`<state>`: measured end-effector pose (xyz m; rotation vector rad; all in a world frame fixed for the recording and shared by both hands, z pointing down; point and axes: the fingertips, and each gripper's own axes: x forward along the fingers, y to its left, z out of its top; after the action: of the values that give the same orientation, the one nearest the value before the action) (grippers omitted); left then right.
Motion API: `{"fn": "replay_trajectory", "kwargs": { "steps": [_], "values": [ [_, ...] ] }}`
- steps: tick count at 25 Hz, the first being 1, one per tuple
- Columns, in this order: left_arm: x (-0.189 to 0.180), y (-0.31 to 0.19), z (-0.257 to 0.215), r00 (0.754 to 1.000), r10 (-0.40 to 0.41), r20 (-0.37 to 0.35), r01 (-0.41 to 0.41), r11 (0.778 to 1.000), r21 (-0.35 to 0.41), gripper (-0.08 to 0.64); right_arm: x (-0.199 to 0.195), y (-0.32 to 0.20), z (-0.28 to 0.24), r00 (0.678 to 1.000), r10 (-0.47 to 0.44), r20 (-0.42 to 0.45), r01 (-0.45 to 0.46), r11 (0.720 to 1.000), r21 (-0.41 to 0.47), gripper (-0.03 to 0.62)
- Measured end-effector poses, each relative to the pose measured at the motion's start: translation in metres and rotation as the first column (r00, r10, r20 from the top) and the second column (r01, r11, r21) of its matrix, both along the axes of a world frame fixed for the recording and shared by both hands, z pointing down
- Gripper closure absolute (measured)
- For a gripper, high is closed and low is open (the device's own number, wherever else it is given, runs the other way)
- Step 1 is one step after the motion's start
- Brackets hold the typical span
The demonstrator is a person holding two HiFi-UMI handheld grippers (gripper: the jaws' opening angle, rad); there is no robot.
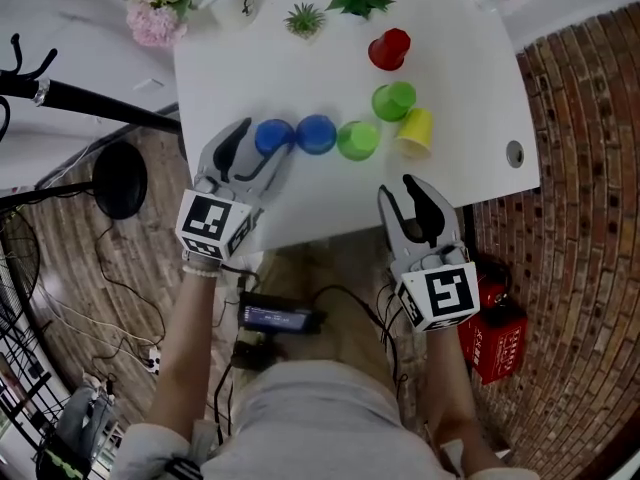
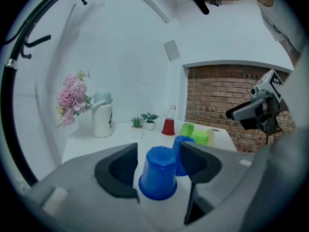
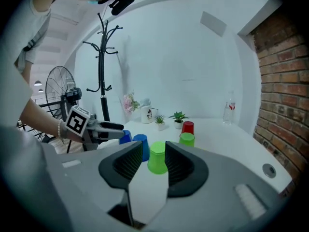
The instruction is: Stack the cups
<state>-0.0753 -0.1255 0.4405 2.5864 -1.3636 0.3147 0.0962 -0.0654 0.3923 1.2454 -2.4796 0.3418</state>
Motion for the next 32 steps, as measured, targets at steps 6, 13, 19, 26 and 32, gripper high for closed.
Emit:
{"fn": "replay_trajectory", "kwargs": {
  "steps": [6,13,19,26,32],
  "values": [
    [-0.007,0.015,-0.014,1.000,0.002,0.015,-0.002,1.000,-0.015,0.308,0.008,-0.039,-0.009,0.999,0.003,-0.045,-0.001,0.999,0.041,0.450],
    [-0.007,0.031,-0.025,1.000,-0.008,0.010,0.009,0.999,-0.032,0.314,0.019,-0.088,-0.004,0.990,-0.057,-0.131,0.064,0.997,0.045,0.430],
    [-0.005,0.039,-0.036,0.999,-0.016,0.033,0.018,0.999,-0.036,0.316,0.020,-0.121,0.018,0.974,-0.138,-0.178,0.134,0.990,-0.031,0.365],
    [-0.012,0.049,-0.041,0.998,-0.054,0.023,0.056,0.997,-0.057,0.321,0.020,-0.143,0.055,0.951,-0.187,-0.246,0.159,0.979,-0.129,0.364],
    [-0.020,0.059,-0.039,0.996,-0.076,0.048,0.079,0.994,-0.073,0.322,0.019,-0.150,0.066,0.949,-0.190,-0.251,0.153,0.975,-0.161,0.365]
  ]
}}
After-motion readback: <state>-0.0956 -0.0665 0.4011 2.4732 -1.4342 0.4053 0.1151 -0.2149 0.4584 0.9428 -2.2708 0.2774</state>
